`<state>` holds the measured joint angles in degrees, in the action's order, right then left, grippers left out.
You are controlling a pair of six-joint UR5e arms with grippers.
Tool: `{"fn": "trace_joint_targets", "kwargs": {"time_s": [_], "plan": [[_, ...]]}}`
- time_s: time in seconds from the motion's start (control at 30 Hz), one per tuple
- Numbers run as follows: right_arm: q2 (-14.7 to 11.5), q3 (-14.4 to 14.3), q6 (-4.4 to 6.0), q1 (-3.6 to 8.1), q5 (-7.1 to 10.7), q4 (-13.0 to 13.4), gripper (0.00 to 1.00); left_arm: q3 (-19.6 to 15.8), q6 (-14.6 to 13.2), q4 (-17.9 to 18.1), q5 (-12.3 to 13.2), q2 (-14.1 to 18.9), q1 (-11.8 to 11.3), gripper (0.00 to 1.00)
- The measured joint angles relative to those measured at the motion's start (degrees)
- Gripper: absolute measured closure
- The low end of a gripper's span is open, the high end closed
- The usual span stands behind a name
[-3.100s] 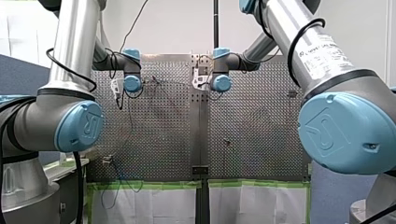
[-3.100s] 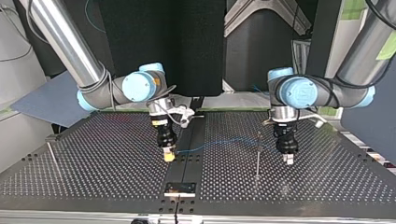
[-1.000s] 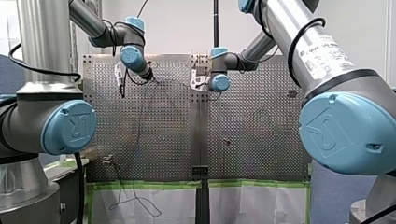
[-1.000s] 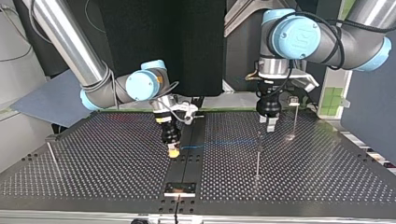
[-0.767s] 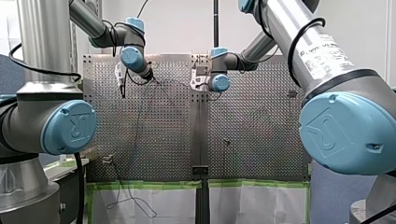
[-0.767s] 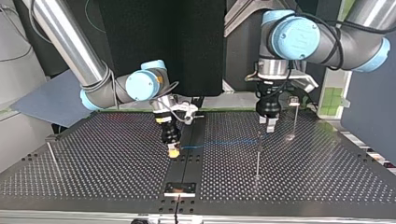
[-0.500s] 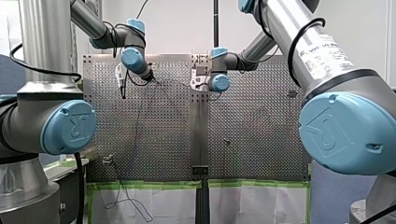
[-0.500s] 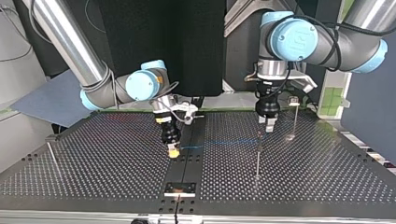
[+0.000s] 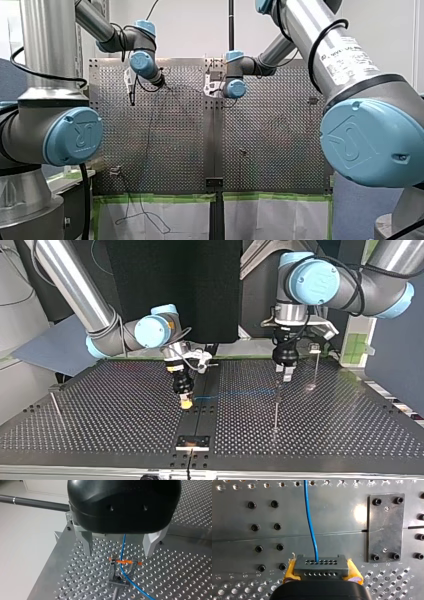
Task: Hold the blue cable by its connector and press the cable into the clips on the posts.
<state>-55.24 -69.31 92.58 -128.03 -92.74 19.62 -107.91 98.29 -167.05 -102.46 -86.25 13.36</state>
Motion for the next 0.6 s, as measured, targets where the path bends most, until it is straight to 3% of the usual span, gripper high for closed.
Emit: {"fn": "trace_joint_targets", "kwargs": {"time_s": [0.33,0.6], "plan": [[0.0,0.0,-0.01,-0.13,0.11,0.2,1.00,0.0,-5.1,1.4,1.1,-0.2,1.8,0.00],[0.0,0.0,0.06,-0.18,0.44,0.3,1.00,0.3,-5.6,1.5,1.5,-2.7,3.5,0.00]]}}
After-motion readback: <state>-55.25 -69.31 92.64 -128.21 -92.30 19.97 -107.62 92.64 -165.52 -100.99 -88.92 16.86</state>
